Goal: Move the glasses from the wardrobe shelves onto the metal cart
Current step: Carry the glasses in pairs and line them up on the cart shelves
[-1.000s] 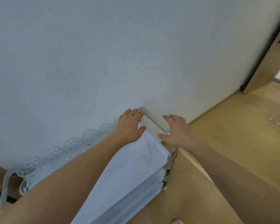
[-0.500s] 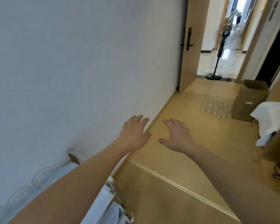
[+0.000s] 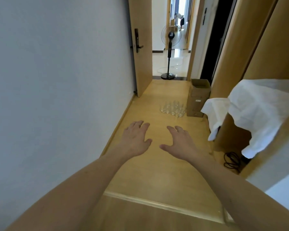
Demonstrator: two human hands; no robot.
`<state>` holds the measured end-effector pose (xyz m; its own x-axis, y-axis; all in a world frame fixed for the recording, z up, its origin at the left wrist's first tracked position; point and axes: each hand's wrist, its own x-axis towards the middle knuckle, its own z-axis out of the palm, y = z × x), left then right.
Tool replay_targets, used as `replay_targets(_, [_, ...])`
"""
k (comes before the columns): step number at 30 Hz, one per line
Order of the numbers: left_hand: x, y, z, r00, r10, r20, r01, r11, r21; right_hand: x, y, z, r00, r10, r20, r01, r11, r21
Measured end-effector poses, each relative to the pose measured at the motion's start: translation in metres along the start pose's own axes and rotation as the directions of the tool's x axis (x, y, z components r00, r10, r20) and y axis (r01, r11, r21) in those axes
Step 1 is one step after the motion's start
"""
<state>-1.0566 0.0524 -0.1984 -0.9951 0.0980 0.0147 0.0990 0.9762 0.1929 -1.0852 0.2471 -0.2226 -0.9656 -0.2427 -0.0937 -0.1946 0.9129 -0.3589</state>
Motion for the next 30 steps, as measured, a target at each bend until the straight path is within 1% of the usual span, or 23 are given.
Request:
replay_targets(4, [0.051, -0.004, 0.009, 0.998, 0.048, 0.037, -0.047, 0.999, -0.008, 0.039, 0.01, -0.001, 0.999, 0.047, 0.005, -0.047, 0.999, 0.014])
replay_targets(8, [0.112, -0.023, 0.014, 0.995, 0.093, 0.041, -0.092, 0.995, -0.029, 0.088, 0.008, 0.0, 0.995, 0.099, -0.003, -0.099, 0.995, 0.016])
replay_targets(12, [0.173, -0.051, 0.01, 0.99, 0.118, 0.07, -0.113, 0.991, -0.076, 0.144, -0.007, -0.005, 0.988, 0.155, -0.013, -0.155, 0.988, 0.002])
replay_targets(15, [0.218, -0.075, 0.002, 0.986, 0.148, 0.079, -0.142, 0.987, -0.079, 0.188, -0.022, -0.01, 0.982, 0.19, -0.013, -0.19, 0.982, -0.017])
replay_targets(20, [0.285, -0.109, -0.006, 0.978, 0.185, 0.093, -0.179, 0.981, -0.074, 0.251, -0.036, -0.013, 0.972, 0.234, -0.032, -0.234, 0.972, -0.001])
replay_targets(24, [0.33, -0.124, -0.001, 0.975, 0.191, 0.111, -0.18, 0.979, -0.098, 0.292, -0.032, -0.013, 0.966, 0.26, -0.012, -0.26, 0.966, 0.004])
replay_targets(30, [0.404, -0.128, 0.009, 0.972, 0.196, 0.129, -0.184, 0.978, -0.096, 0.362, -0.007, -0.014, 0.956, 0.295, 0.006, -0.295, 0.956, 0.012])
